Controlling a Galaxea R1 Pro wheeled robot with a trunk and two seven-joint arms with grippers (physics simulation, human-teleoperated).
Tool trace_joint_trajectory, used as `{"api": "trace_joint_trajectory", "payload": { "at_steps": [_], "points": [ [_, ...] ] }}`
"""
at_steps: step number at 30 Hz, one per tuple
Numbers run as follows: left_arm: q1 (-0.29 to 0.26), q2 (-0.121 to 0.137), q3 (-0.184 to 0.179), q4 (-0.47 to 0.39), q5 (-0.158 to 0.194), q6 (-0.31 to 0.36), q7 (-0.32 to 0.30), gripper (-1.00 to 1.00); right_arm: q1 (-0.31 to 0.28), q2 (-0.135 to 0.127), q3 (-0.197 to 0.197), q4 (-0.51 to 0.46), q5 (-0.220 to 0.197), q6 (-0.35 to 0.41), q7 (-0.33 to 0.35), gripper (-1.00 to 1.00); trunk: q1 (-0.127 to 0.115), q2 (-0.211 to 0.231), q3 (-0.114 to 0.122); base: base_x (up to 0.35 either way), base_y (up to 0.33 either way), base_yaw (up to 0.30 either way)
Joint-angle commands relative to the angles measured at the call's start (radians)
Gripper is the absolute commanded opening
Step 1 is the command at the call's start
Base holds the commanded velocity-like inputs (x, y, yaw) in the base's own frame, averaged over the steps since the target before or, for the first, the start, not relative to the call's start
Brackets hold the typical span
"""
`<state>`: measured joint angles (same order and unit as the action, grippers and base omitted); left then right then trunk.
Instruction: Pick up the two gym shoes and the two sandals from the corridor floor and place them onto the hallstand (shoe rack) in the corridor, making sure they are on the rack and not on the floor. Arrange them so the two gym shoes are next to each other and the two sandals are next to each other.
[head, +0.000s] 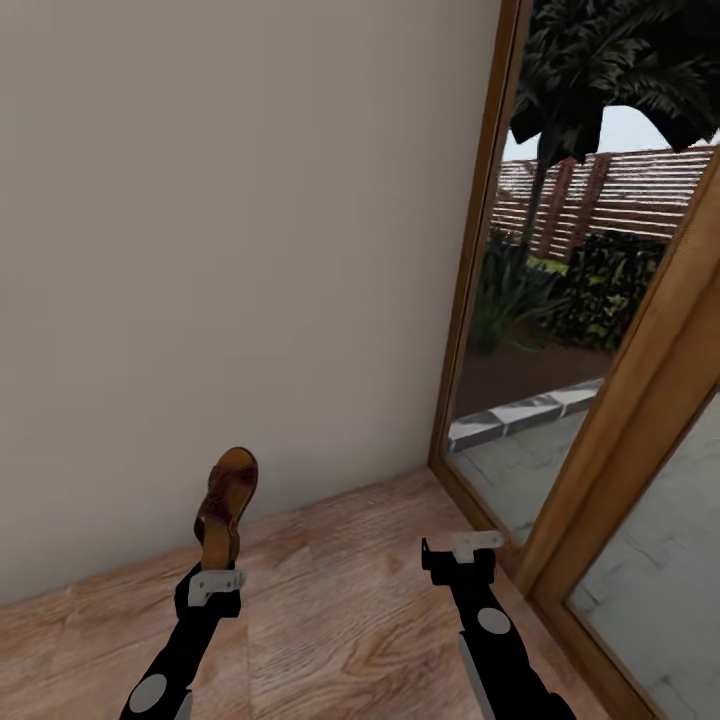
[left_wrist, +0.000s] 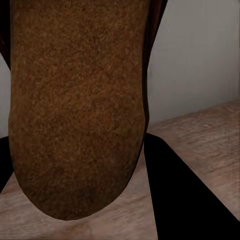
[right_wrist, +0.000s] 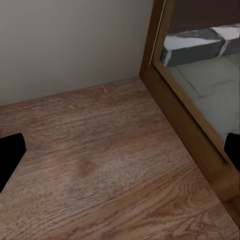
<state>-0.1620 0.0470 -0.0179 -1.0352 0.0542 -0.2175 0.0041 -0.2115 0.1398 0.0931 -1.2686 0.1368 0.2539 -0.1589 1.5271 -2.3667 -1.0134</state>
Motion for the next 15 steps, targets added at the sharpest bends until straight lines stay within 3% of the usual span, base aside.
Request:
{"api": "trace_joint_trajectory", "payload": {
  "at_steps": [1, 10, 15],
  "points": [
    [-0.001, 0.001, -0.002, 0.000, 0.003, -0.002, 0.000, -1.00, 0.000, 0.000, 0.001, -0.002, 0.010, 0.008, -0.004, 1.00, 0.000, 0.000, -0.001, 0.178, -0.129, 0.279],
    [-0.001, 0.001, -0.002, 0.000, 0.002, -0.002, 0.001, -1.00, 0.000, 0.000, 0.001, -0.002, 0.010, 0.008, -0.004, 1.00, 0.000, 0.000, -0.001, 0.211, -0.175, 0.279],
    [-0.001, 0.001, -0.001, -0.001, 0.002, -0.003, 0.001, -1.00, 0.000, 0.000, 0.001, -0.001, 0.010, 0.008, -0.004, 1.00, 0.000, 0.000, -0.001, 0.095, -0.058, 0.279]
  ]
}}
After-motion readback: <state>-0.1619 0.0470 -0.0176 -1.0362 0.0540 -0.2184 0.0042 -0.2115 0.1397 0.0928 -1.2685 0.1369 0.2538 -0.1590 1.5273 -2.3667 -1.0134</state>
